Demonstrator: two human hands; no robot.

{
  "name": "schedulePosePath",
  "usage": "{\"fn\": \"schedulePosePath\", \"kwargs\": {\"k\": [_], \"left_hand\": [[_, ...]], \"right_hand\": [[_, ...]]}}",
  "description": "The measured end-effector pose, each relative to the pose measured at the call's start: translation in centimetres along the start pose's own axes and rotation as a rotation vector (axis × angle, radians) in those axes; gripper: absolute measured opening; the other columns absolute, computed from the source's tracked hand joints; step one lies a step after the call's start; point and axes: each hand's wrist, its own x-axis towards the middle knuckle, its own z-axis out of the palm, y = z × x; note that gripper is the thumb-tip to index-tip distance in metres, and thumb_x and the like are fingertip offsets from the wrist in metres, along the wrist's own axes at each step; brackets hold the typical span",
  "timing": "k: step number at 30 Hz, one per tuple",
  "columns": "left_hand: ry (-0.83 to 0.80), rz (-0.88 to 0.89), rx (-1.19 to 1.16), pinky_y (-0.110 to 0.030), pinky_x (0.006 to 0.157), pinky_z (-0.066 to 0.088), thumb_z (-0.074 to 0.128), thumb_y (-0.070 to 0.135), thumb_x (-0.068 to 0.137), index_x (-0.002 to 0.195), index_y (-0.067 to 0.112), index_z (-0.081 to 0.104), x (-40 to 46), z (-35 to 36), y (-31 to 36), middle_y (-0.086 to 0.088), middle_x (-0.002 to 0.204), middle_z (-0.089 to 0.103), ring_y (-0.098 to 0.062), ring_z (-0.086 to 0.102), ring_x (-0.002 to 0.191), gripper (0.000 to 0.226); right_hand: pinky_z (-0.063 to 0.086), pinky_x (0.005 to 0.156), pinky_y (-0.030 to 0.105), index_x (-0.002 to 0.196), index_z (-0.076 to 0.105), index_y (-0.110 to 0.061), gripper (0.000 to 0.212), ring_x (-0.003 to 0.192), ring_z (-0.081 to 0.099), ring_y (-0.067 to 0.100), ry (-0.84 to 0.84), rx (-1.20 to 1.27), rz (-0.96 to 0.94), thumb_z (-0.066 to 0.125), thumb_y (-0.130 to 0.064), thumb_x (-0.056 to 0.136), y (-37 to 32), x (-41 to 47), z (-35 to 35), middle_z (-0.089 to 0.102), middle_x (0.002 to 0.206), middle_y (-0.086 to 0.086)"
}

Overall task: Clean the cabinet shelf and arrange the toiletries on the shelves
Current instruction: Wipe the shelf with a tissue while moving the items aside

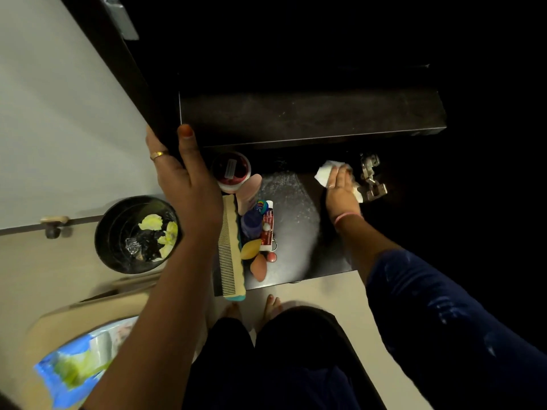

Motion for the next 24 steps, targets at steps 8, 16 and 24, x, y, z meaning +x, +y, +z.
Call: {"fn": "schedulePosePath", "kwargs": {"k": [8,16,24], "left_hand": [[0.011,-0.061,-0.044,-0.052,0.101,0.043,0.040,0.028,0.098,0.141,-0.001,0.027,-0.5,0.4,1.1,-0.021,0.134,0.048,-0.029,0.050,0.124,0.053],[0.024,-0.093,-0.065,-0.044,0.104,0.044,0.040,0.025,0.099,0.143,0.009,0.026,-1.0,0.4,1.0,-0.011,0.136,0.049,-0.018,0.051,0.125,0.048],[0.020,-0.077,-0.044,-0.046,0.109,0.038,0.039,0.031,0.098,0.145,0.009,0.023,-0.9,0.2,0.2,-0.015,0.144,0.042,-0.024,0.042,0.133,0.055]], "right_hand": [[0.024,0.115,0.045,0.144,0.017,0.009,0.071,0.140,0.025,0.043,0.036,-0.005,0.008,0.017,0.011,0.073,5.0,-12.9,3.6,0.022,0.149,0.032],[0.027,0.116,0.037,0.148,0.005,0.001,0.068,0.146,0.008,0.033,-0.028,0.104,0.103,0.025,0.018,0.085,5.0,-18.0,5.0,0.007,0.157,0.021],[0.002,0.119,0.039,0.142,0.004,0.014,0.061,0.143,0.005,0.045,-0.077,-0.042,0.053,0.033,0.000,0.090,2.3,-6.8,1.9,0.008,0.150,0.035]]}}
